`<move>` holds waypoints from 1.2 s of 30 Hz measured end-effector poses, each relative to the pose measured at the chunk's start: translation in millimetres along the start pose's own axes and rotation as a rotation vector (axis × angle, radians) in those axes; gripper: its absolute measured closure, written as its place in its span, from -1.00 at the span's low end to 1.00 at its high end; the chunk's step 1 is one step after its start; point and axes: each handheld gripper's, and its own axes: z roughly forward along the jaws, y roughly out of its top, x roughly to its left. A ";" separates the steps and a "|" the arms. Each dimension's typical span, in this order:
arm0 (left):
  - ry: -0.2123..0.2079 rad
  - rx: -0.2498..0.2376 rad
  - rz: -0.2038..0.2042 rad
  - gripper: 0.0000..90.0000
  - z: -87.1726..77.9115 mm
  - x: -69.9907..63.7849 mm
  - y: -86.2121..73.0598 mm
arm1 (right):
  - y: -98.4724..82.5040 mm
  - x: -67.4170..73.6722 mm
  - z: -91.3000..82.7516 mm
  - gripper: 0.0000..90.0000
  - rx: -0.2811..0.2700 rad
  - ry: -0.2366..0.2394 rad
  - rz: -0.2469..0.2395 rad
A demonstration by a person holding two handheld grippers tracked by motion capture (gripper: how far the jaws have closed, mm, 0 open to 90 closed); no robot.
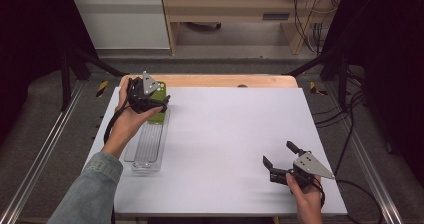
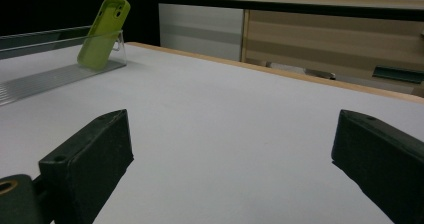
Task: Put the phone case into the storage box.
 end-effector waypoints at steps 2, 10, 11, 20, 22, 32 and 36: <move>-0.003 -0.011 -0.012 -0.83 -0.8 -2.7 1.6 | 0.0 0.1 0.2 -0.93 0.000 0.002 0.001; -0.019 -0.031 -0.015 -0.84 -1.8 -11.4 5.4 | 0.2 0.0 -0.2 -0.93 -0.002 0.003 0.006; -0.023 -0.035 -0.021 -0.84 -1.7 -12.8 5.1 | 0.2 -0.1 -0.3 -0.93 -0.002 0.004 0.006; -0.047 -0.052 -0.034 -0.86 -3.2 -24.7 1.6 | 0.6 0.1 -0.4 -0.93 -0.003 0.008 0.006; -0.056 -0.054 -0.043 -0.87 -2.5 -26.8 1.1 | 0.7 0.1 -0.3 -0.93 -0.003 0.009 0.005; -0.076 -0.087 -0.050 -0.88 -2.3 -33.2 4.6 | 1.3 0.5 -1.0 -0.93 -0.004 0.014 0.005; -0.067 -0.090 -0.031 -0.89 -4.1 -36.5 5.7 | 1.3 0.6 -0.9 -0.93 -0.004 0.015 0.005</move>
